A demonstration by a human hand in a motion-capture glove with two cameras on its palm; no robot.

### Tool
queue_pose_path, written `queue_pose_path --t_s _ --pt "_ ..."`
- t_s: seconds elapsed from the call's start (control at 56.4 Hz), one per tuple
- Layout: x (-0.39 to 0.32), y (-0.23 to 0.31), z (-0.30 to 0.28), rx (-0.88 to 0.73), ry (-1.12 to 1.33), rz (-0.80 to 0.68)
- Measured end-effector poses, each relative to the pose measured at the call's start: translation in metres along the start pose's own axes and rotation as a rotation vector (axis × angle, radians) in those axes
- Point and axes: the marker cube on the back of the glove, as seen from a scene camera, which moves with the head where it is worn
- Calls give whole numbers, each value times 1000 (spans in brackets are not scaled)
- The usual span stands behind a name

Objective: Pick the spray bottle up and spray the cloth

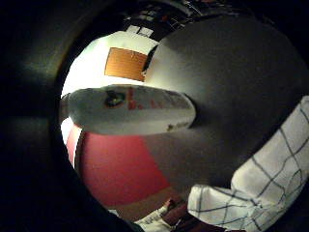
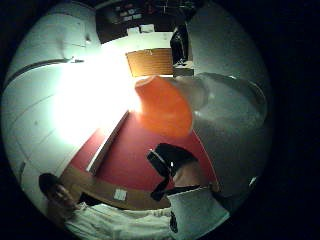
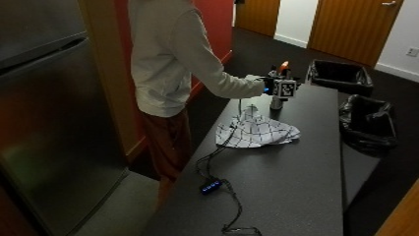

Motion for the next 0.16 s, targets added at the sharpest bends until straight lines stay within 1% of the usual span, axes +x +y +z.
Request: queue_pose_path --t_s 0.035,0.053,0.089,0.16 --pt "-7 24 -8 -134 -20 -15" --pt "-10 33 -13 -174 -24 -23" --pt "-17 39 -17 -184 -27 -40" --pt "-30 38 -17 -138 -43 -71"
